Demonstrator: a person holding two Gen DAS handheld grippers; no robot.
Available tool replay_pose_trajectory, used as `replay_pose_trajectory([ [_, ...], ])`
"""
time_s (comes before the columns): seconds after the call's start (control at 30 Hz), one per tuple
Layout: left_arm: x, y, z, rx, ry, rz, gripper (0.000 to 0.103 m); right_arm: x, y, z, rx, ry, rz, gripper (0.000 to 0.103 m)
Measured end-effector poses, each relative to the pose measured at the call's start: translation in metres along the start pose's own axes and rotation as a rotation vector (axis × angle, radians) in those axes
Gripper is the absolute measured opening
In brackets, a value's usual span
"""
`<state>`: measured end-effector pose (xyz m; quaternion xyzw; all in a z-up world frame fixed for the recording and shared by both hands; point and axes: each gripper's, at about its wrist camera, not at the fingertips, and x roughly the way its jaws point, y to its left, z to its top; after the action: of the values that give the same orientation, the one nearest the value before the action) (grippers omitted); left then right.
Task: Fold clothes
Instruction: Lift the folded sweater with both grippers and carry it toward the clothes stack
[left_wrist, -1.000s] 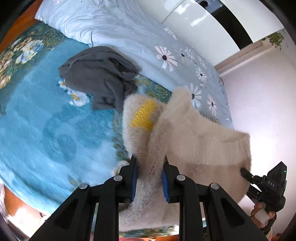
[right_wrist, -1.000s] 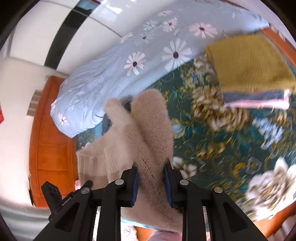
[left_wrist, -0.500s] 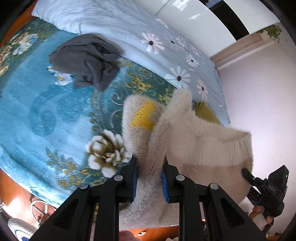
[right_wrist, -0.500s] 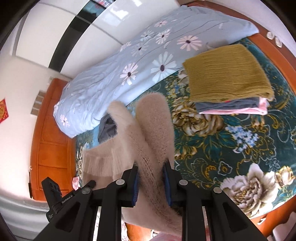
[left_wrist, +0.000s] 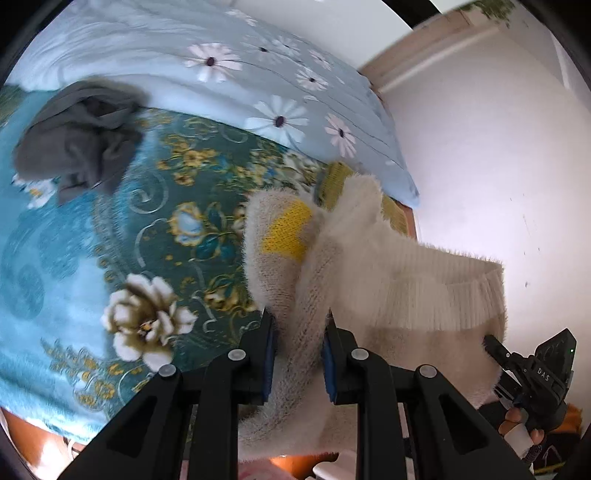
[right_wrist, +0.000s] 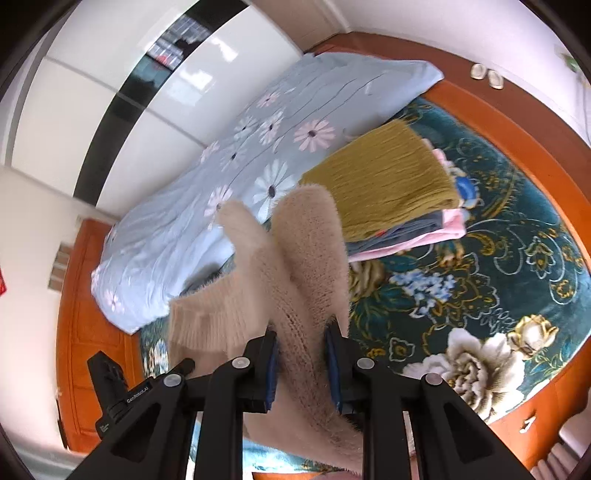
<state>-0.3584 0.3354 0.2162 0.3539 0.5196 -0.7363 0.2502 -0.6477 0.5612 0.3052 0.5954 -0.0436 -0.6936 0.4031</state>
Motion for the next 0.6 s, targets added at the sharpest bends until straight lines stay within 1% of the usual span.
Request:
replay_pose_trajectory([
  [0.13,0.019,-0.027,0.013,0.036,0.028,0.014,0.022,-0.009,-0.018,0.015,0.029,-0.026,0.005,0.023],
  [0.27,0.039,-0.060,0.034,0.054,0.026,0.039,0.022,-0.005,-0.041,0.041,0.053,-0.024,0.019,0.023],
  [0.47,0.078,-0.103,0.067,0.010,0.016,0.082,0.022,0.018,-0.074,0.109,0.029,0.034,0.048,0.023],
  [0.5,0.086,-0.110,0.073,0.006,0.016,0.091,0.022,0.024,-0.081,0.127,0.022,0.046,0.054,0.023],
  [0.6,0.107,-0.127,0.088,-0.013,0.014,0.118,0.022,0.040,-0.094,0.164,0.012,0.075,0.063,0.023],
])
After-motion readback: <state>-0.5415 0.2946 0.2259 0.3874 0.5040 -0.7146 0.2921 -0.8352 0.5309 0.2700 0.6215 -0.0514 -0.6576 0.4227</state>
